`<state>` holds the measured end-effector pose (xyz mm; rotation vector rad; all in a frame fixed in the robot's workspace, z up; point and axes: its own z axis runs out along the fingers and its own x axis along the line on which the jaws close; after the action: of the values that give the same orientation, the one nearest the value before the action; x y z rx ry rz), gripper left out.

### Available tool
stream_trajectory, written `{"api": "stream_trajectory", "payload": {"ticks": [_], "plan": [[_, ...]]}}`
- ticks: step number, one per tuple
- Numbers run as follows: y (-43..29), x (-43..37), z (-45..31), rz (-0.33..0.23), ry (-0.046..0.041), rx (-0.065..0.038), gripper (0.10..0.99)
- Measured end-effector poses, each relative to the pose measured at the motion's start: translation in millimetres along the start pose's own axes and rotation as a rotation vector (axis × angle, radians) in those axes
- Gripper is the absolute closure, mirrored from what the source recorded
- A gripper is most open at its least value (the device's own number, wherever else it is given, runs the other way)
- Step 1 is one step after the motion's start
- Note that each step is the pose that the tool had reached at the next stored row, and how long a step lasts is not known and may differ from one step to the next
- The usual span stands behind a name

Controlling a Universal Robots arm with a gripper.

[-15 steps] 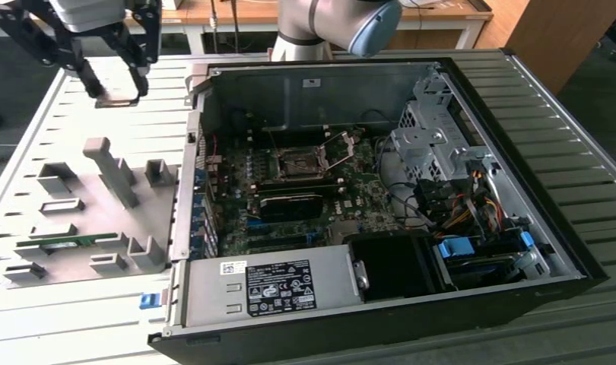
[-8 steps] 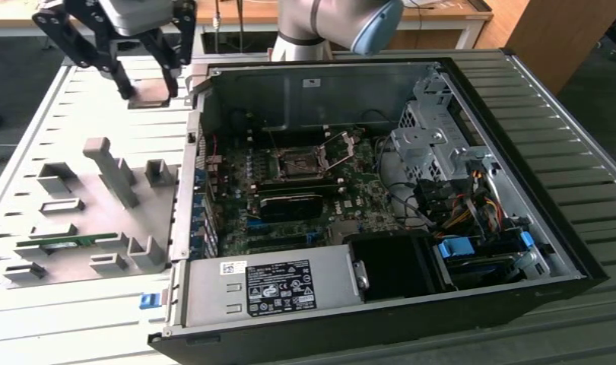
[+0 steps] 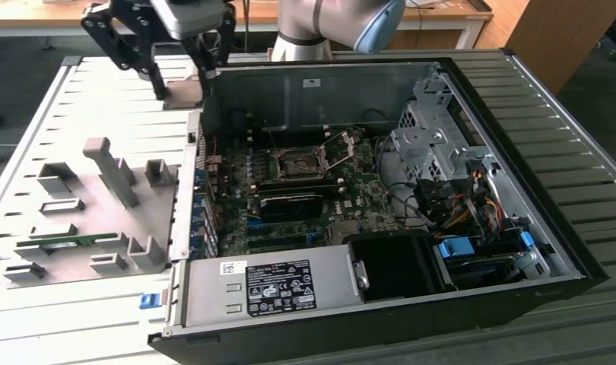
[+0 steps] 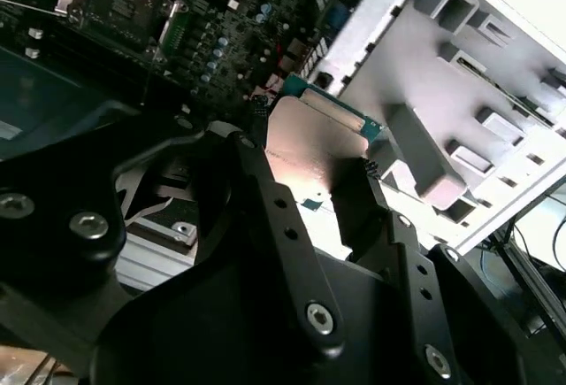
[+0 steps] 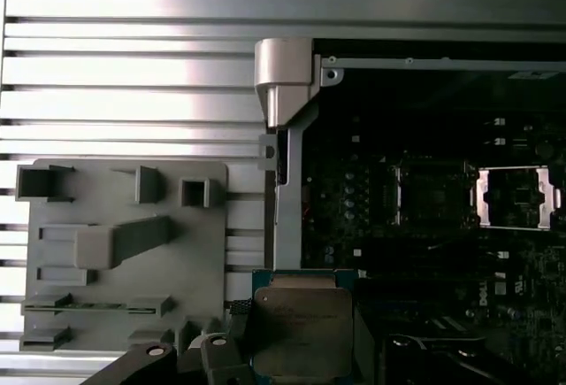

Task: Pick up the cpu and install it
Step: 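Pick up the cpu and move it towards the insertion slot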

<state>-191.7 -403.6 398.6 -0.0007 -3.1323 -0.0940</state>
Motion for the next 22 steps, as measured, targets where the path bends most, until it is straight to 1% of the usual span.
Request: {"api": "stream_trajectory", "payload": {"ticks": [22], "plan": [[0.9,-100.2,10.5,0.0,0.0001,0.0,0.545]]}}
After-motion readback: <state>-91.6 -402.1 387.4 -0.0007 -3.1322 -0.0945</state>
